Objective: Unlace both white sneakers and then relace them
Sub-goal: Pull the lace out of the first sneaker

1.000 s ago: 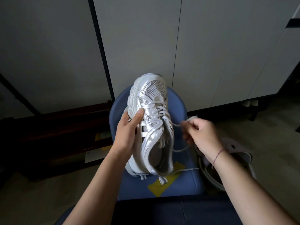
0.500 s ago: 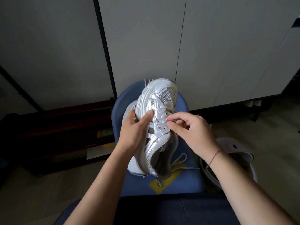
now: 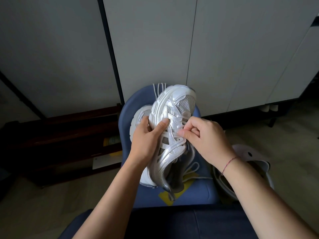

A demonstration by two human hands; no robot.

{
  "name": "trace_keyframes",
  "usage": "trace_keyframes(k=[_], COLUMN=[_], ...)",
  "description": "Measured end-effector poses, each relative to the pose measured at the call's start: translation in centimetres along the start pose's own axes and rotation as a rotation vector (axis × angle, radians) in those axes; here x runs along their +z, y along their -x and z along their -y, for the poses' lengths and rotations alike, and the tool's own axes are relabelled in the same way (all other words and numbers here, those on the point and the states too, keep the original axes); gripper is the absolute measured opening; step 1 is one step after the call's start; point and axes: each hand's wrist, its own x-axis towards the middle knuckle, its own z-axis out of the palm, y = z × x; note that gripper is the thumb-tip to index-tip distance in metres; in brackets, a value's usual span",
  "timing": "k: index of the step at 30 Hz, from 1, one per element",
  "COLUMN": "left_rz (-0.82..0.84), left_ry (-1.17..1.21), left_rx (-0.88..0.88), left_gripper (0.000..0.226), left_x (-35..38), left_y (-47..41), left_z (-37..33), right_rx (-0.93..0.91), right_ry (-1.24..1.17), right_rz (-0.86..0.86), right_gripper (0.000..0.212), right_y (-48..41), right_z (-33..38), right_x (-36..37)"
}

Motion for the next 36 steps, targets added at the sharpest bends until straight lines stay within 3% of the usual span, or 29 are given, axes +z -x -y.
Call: trace_keyframes(k=[3,7,14,18,23,25,29,31,33,36], left_rz=[-0.005,0.013,0.000,0.000,0.011,0.014,0.050,0.056,0.039,0.012], left_ry=[0.027,0.049,0.014,0.002,-0.005,0.006,0.081,0.102,0.082,0.054], left_rx=[-0.006,0.002,0.000,0.009,0.035,0.026,0.009,0.002,0.002,0.017], left_gripper=[0.022,0.023,0.022,0.040,0.046,0.044,0.037,0.037,0.034,0.030], left_x=[-0.2,-0.4,-0.2,0.2,0.5,0.4,0.1,0.0,-0.1,0.1], left_y=[-0.1,-0.1,0.0,0.2,0.3,0.2,0.0,-0.1,-0.2,-0.1], left_z=[-0.1,-0.4,-0.2,-0.3,-0.2,0.0,0.2,0.3,0.5,0.5], right_rx=[-0.044,0.009,0.133,0.223,0.256,0.245,0.378,0.466,0.463,0.305], right_ry=[0.041,-0.109,-0.102,-0.098,-0.216,-0.346,-1.051,-1.267,-1.122,-0.409], right_rz=[-0.016,-0.035,0.015,0.069,0.167,0.210,0.201,0.185,0.168,0.133], right_gripper=[0.021,0.012,0.021,0.035,0.030,0.025,0.015,0.014,0.015,0.032], right_y=[0.2,0.3,0.2,0.0,-0.1,-0.2,0.2,0.2,0.2,0.1], right_z=[0.3,0.8,1.5,1.9,1.1,0.7,0.0,0.0,-0.1,0.3], right_x=[0.4,0.5,0.2,0.0,-0.3,-0.4,-0.2,0.0,0.2,0.2])
